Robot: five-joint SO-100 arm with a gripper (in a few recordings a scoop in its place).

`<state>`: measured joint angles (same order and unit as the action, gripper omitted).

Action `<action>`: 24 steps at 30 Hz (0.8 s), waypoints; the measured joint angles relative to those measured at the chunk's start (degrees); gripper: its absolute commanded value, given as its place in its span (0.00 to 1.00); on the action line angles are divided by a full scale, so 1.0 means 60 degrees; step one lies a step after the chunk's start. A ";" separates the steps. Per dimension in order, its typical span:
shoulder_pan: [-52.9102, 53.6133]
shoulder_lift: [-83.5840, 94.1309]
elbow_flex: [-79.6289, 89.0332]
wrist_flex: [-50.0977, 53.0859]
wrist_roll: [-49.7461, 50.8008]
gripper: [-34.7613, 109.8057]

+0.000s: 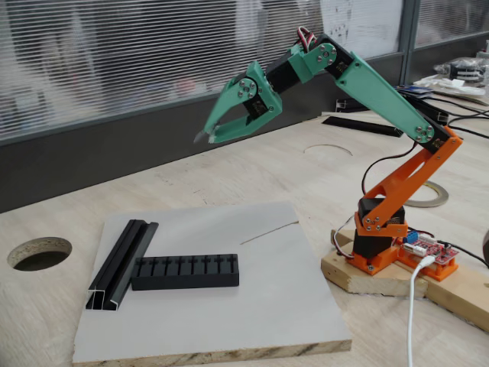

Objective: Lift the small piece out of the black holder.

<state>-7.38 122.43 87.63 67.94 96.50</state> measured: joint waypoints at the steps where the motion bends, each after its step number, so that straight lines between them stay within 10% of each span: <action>1: -0.0015 0.0000 0.0000 0.0000 0.0000 0.28; 24: -0.0029 0.0000 0.0000 0.0000 0.0000 0.28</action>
<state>-7.56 122.43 87.63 67.94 96.50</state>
